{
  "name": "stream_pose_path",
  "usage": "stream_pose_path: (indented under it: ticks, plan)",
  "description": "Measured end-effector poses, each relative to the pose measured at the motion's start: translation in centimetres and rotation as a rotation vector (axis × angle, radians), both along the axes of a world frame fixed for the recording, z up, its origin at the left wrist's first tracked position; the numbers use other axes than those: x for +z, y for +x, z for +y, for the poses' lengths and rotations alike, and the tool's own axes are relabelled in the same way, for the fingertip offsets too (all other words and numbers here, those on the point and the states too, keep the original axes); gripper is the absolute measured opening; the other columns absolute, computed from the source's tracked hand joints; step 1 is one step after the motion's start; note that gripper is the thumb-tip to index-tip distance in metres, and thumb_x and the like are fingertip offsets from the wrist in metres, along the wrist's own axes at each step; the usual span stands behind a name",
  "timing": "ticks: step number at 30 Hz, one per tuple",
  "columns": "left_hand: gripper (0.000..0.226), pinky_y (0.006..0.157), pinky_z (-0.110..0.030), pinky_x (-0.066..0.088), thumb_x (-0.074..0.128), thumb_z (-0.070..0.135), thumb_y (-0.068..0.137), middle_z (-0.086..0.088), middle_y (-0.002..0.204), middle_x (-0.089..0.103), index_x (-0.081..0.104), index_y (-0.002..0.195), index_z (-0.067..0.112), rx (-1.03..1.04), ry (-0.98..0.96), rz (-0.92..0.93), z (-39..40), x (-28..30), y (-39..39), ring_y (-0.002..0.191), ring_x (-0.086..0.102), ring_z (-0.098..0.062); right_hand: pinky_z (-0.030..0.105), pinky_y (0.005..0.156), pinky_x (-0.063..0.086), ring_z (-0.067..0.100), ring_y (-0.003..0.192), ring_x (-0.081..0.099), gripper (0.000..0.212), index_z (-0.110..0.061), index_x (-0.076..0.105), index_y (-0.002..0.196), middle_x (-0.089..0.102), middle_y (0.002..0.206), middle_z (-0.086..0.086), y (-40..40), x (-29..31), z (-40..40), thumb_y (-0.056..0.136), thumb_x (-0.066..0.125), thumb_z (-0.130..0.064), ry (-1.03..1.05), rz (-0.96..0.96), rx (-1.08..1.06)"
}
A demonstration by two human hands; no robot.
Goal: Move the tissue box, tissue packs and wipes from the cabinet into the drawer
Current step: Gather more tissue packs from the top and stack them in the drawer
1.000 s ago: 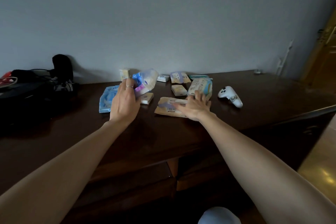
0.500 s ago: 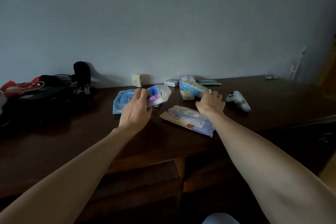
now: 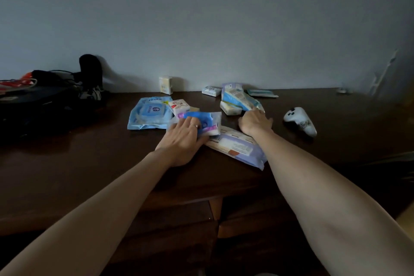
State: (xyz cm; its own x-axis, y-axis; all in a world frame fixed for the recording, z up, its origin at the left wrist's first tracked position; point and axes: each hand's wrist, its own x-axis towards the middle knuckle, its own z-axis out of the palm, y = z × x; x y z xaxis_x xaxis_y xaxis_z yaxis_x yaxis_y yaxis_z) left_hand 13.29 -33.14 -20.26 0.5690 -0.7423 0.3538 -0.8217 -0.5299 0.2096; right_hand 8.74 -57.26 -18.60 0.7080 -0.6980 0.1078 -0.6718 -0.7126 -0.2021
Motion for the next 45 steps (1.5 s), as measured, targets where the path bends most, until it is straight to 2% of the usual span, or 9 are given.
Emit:
stream_pose_path:
  ticks: [9,13,21,25,30,34,38,43,45]
  plan:
    - [0.033,0.108,-0.044,0.038,0.043,0.030,0.106,-0.012,0.136,0.051,0.047,0.132,0.010,0.126,-0.352,-0.122,3.3,1.1,-2.4,0.125,0.047,-0.029,0.031,0.078,0.048,0.023,0.105,0.066,0.021,-0.024,0.075,0.112,0.067,0.121,-0.001,-3.1,5.4,5.6,0.095,0.064,-0.020,-0.112,-0.767,0.041]
    - [0.002,0.070,-0.043,0.048,0.042,0.032,0.105,0.000,0.098,0.064,0.041,0.104,0.033,0.136,-0.763,0.210,7.5,3.1,-3.9,0.090,0.062,-0.025,0.024,0.069,0.041,0.018,0.089,0.065,0.011,-0.029,0.071,0.092,0.070,0.104,-0.004,-5.4,6.2,10.8,0.090,0.069,-0.018,0.031,-0.979,0.155]
    - [0.015,0.069,-0.023,0.048,0.047,0.034,0.104,0.009,0.090,0.058,0.049,0.094,0.024,0.197,-1.389,0.501,17.8,4.0,-8.3,0.072,0.056,0.006,0.016,0.066,0.052,0.000,0.083,0.066,0.055,-0.031,0.046,0.120,0.064,0.112,-0.003,-9.4,2.7,22.7,0.079,0.075,-0.009,0.638,-1.238,0.317]
    - [0.015,0.071,-0.023,0.051,0.050,0.038,0.103,0.009,0.095,0.058,0.051,0.093,0.027,0.281,-1.407,0.686,22.1,-3.0,-12.9,0.080,0.060,0.004,0.011,0.078,0.051,-0.004,0.102,0.065,0.062,-0.034,0.052,0.129,0.066,0.117,-0.014,-13.9,-4.5,28.0,0.075,0.078,-0.020,0.783,-1.169,0.374]
    - [0.015,0.073,-0.027,0.054,0.050,0.041,0.104,0.005,0.101,0.062,0.050,0.096,0.028,0.472,-1.331,0.763,26.3,-14.2,-20.2,0.089,0.065,-0.003,0.032,0.088,0.058,0.010,0.111,0.068,0.045,-0.025,0.062,0.124,0.072,0.118,-0.008,-21.6,-16.9,32.4,0.081,0.075,-0.020,0.891,-1.034,0.399]
    - [0.017,0.075,-0.031,0.058,0.051,0.041,0.104,0.001,0.101,0.062,0.049,0.095,0.027,0.600,-1.213,0.816,27.7,-20.6,-24.0,0.092,0.066,-0.008,0.013,0.074,0.053,-0.001,0.097,0.068,0.033,-0.034,0.059,0.118,0.071,0.105,-0.018,-26.8,-24.6,34.4,0.087,0.070,-0.035,0.888,-0.683,0.357]
    - [0.020,0.067,-0.027,0.058,0.054,0.041,0.102,-0.001,0.102,0.066,0.052,0.102,0.021,0.663,-1.043,0.984,27.7,-25.6,-25.2,0.090,0.071,-0.008,0.014,0.058,0.049,0.010,0.073,0.065,0.011,-0.030,0.055,0.097,0.066,0.083,-0.006,-27.7,-29.1,34.8,0.094,0.064,-0.035,0.811,-0.391,0.267]
    - [0.018,0.065,-0.022,0.057,0.056,0.034,0.103,0.011,0.090,0.074,0.059,0.102,0.016,0.544,-1.012,1.245,27.4,-28.9,-25.0,0.086,0.073,-0.006,0.009,0.047,0.041,-0.003,0.069,0.061,0.015,-0.025,0.054,0.109,0.064,0.086,-0.007,-26.8,-30.9,35.7,0.097,0.060,-0.032,0.863,-0.239,0.230]
    - [0.022,0.070,-0.030,0.058,0.047,0.032,0.107,0.004,0.105,0.077,0.062,0.111,0.016,0.506,-1.054,1.401,27.3,-29.6,-24.8,0.098,0.073,-0.015,0.007,0.053,0.043,-0.005,0.077,0.062,0.015,-0.032,0.054,0.112,0.067,0.096,-0.012,-26.6,-31.1,36.0,0.098,0.057,-0.037,0.942,-0.197,0.208]
